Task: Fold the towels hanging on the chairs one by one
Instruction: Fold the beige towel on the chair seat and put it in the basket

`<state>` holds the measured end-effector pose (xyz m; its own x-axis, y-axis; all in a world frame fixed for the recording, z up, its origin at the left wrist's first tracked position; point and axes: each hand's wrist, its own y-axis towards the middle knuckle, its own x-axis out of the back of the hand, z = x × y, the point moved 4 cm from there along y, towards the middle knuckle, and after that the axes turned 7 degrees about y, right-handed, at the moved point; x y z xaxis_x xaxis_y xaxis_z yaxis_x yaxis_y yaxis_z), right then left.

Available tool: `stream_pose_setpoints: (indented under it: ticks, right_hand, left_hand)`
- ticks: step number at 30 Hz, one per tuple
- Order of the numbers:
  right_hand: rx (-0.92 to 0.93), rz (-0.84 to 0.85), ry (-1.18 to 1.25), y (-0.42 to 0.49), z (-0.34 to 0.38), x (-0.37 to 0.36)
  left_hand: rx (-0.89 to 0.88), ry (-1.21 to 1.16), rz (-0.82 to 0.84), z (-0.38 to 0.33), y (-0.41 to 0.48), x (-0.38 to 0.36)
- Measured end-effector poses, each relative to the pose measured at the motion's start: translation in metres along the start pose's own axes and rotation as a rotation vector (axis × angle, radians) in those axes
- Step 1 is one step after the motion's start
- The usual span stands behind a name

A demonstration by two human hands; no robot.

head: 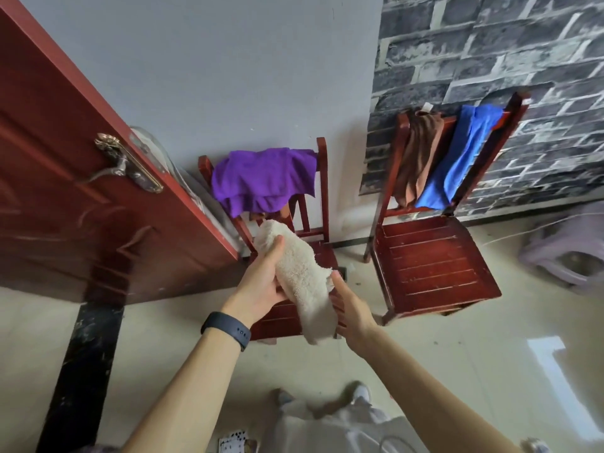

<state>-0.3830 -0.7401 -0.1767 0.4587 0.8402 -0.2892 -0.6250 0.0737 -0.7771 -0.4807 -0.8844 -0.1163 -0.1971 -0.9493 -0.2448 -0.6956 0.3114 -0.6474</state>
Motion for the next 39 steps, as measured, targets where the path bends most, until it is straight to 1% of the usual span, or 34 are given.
stream_pose_setpoints:
  ticks: [2,5,7,10,11,12,14,15,18,20,22,23,25,27,28,30,31,32,35,37,39]
  right_hand:
    - [0.060,0.030,-0.062,0.004,0.003,-0.009]
    - [0.161,0.121,-0.147,0.004,0.019,-0.023]
    - [0.194,0.161,-0.147,0.003,0.032,-0.025]
    - [0.280,0.090,-0.129,0.003,0.057,-0.021]
    - [0.333,0.045,-0.166,0.002,0.066,-0.019]
    - [0.384,0.010,-0.203,0.001,0.075,-0.019]
    - [0.464,-0.055,-0.236,0.001,0.092,-0.024]
    - [0.490,-0.091,-0.222,0.003,0.099,-0.026]
    - [0.485,-0.199,-0.082,0.011,0.108,-0.027]
    - [0.460,-0.263,-0.045,0.016,0.111,-0.023]
    - [0.441,-0.291,-0.007,0.020,0.111,-0.019]
    - [0.437,-0.291,0.009,0.021,0.112,-0.018]
    - [0.427,-0.262,-0.035,0.022,0.114,-0.021]
    - [0.437,-0.259,-0.200,0.025,0.117,-0.023]
    - [0.481,-0.304,-0.250,0.025,0.121,-0.022]
    - [0.585,-0.394,-0.212,0.021,0.129,-0.018]
    - [0.611,-0.388,-0.198,0.019,0.131,-0.019]
    - [0.612,-0.345,-0.206,0.018,0.131,-0.023]
    - [0.536,-0.186,-0.159,0.018,0.115,-0.032]
    - [0.483,-0.177,-0.069,0.020,0.099,-0.028]
    - [0.446,-0.230,-0.010,0.021,0.080,-0.020]
  left_hand:
    - [0.016,0.014,0.000,0.003,0.000,0.011]
    - [0.027,0.046,-0.017,0.002,0.000,0.031]
    - [0.006,0.023,-0.050,-0.005,0.000,0.047]
    - [-0.061,0.011,-0.257,-0.012,-0.006,0.083]
    - [-0.093,0.084,-0.329,-0.011,-0.008,0.097]
    - [-0.134,0.206,-0.382,-0.011,-0.010,0.109]
    - [-0.183,0.410,-0.402,-0.012,-0.013,0.122]
    - [-0.187,0.435,-0.388,-0.013,-0.015,0.124]
    - [-0.187,0.324,-0.388,-0.018,-0.014,0.139]
    - [-0.204,0.318,-0.413,-0.021,-0.010,0.153]
    - [-0.203,0.343,-0.405,-0.024,-0.007,0.161]
    - [-0.207,0.312,-0.387,-0.028,-0.007,0.162]
    - [-0.231,0.165,-0.342,-0.039,-0.008,0.160]
    - [-0.247,0.059,-0.317,-0.051,-0.009,0.161]
    - [-0.263,0.083,-0.311,-0.054,-0.007,0.162]
    - [-0.271,0.175,-0.296,-0.058,-0.007,0.163]
    - [-0.259,0.183,-0.275,-0.057,-0.006,0.164]
    - [-0.250,0.168,-0.250,-0.056,-0.005,0.164]
    - [-0.207,0.010,-0.269,-0.050,-0.002,0.169]
    - [-0.159,-0.051,-0.296,-0.038,0.000,0.178]
    - [-0.127,-0.036,-0.325,-0.019,0.002,0.188]
